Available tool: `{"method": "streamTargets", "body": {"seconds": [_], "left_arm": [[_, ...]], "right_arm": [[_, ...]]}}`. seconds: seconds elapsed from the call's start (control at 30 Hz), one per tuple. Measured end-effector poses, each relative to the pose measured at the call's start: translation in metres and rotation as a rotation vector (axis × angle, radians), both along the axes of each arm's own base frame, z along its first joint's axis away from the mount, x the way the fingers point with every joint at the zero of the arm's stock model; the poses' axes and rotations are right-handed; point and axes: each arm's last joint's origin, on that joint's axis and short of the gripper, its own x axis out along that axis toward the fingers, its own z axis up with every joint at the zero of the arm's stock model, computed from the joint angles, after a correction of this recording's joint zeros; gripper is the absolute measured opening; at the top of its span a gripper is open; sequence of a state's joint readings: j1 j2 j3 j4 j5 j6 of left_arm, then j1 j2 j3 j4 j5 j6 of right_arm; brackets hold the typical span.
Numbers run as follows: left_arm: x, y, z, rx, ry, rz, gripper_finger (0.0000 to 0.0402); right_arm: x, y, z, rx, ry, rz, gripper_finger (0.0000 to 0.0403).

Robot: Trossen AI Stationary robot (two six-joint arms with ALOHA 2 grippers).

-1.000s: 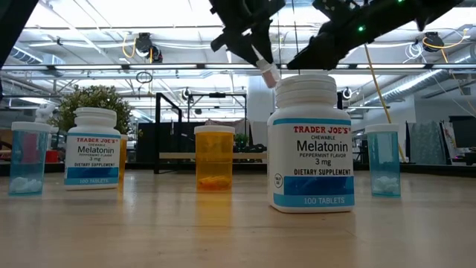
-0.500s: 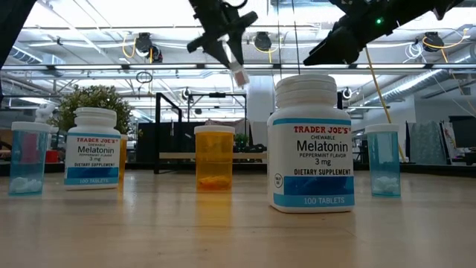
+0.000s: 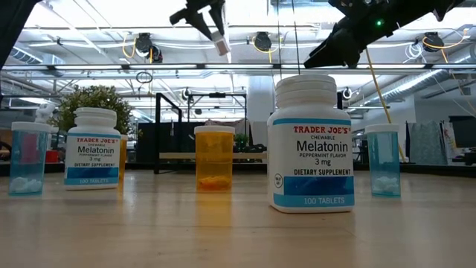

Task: Pick and place medicine bottles onto shelf by color
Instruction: Put the left transparent pill bottle on the shelf

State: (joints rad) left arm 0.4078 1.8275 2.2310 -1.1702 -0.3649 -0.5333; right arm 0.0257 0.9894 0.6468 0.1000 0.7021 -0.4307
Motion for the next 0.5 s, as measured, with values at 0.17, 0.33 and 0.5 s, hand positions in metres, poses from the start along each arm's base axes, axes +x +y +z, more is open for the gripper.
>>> {"method": "streamTargets", "body": {"seconds": [0.17,0.33,0.5], "left_arm": [[-0.013,0.013,0.014,0.013,-0.036,0.045,0.0161],[-0.020,0.027,0.006,-0.042,-0.013,0.127,0.0161],[-0.011,0.034,-0.017,-0.140,0.054,0.185,0.0161]], "right_arm": [[0.000,0.000,0.000,0.000,0.000,0.000,0.0299],[0.000,0.000,0.000,0.007,-0.007,-0.003,0.0299],[0.000,0.000,-0.001,0.040,-0.017,-0.013,0.0299]]}}
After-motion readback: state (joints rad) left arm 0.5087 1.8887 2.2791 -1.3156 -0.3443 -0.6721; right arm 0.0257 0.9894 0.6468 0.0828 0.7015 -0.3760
